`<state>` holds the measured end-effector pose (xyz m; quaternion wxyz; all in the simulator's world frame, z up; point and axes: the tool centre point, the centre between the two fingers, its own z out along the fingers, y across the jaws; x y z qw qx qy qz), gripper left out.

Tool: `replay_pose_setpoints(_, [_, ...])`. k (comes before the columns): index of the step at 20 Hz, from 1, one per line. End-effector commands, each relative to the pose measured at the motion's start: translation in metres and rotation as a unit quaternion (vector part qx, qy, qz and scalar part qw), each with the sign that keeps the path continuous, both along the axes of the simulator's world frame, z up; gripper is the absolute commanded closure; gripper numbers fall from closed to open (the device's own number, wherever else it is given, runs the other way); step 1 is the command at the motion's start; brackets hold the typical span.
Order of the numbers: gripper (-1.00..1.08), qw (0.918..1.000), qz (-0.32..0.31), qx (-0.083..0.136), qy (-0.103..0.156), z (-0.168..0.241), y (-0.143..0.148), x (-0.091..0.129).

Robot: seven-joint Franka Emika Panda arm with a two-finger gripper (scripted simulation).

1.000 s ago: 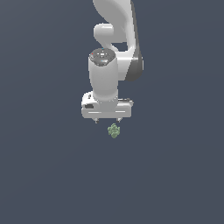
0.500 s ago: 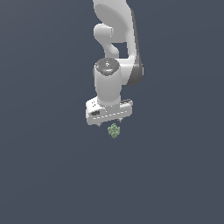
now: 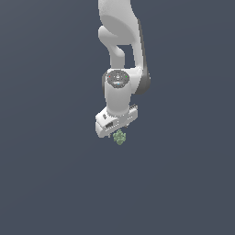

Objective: Pick up the object and move it to a goal position.

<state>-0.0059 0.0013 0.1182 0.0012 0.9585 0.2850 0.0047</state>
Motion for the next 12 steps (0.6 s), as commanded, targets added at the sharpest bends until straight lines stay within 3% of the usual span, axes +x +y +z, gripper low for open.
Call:
replay_pose_setpoints(1, [-0.92, 0.9995, 0.033, -0.001, 0.001, -0.006, 0.003, -0.002])
replay_pose_setpoints(12, [-0.92, 0.9941, 0.109, -0.001, 0.005, -0.022, 0.01, -0.009])
